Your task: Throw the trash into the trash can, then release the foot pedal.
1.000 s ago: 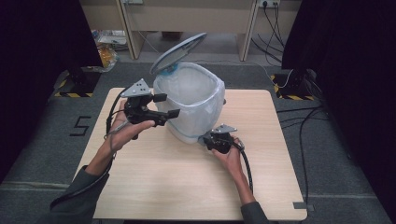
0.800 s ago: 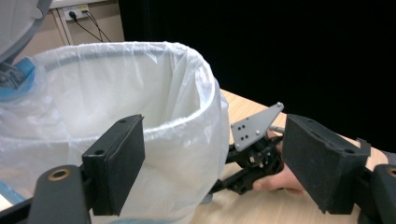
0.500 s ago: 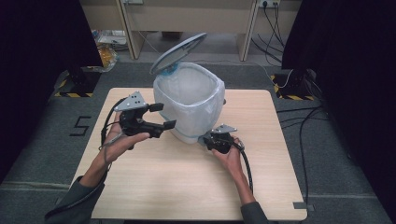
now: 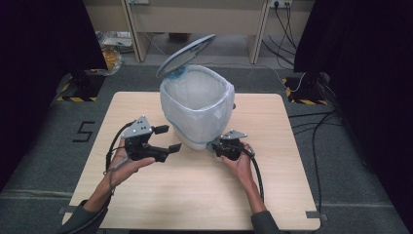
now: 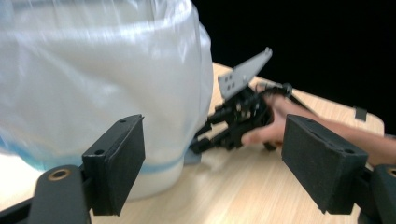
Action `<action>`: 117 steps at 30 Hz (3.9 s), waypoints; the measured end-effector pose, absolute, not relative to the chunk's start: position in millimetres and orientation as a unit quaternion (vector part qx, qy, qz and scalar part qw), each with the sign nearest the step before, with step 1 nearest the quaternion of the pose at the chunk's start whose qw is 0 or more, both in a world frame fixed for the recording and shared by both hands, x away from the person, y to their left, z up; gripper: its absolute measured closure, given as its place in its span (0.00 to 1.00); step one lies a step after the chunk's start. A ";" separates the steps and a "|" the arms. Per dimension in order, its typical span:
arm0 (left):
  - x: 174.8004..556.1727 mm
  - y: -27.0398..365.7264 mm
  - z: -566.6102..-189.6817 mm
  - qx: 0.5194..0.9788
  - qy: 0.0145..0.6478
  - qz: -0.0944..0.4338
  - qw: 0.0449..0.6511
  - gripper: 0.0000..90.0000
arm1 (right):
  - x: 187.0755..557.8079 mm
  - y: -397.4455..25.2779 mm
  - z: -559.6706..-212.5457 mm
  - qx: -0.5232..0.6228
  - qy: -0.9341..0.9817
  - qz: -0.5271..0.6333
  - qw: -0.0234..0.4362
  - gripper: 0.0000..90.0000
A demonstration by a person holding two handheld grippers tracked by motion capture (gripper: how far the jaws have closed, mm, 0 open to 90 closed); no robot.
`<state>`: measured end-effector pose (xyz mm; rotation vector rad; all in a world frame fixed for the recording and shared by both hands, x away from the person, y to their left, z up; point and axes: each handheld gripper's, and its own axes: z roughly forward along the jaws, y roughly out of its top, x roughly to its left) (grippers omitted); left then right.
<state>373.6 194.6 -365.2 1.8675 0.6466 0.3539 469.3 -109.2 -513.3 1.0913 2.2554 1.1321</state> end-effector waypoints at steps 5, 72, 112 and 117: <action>369.5 197.2 -384.9 0.790 0.277 0.155 0.525 0.22 | 469.3 -109.2 -513.2 0.389 0.805 0.404 0.195 0.64; 346.7 217.5 -523.9 0.847 0.338 0.137 0.386 0.16 | 469.4 -109.6 -513.3 0.388 0.805 0.404 0.194 0.64; 347.0 217.8 -524.1 0.844 0.344 0.137 0.389 0.16 | 467.7 -107.7 -510.9 0.398 0.801 0.397 0.206 0.57; 347.0 217.8 -524.1 0.844 0.344 0.137 0.389 0.16 | 467.2 -107.6 -508.8 0.398 0.800 0.398 0.210 0.56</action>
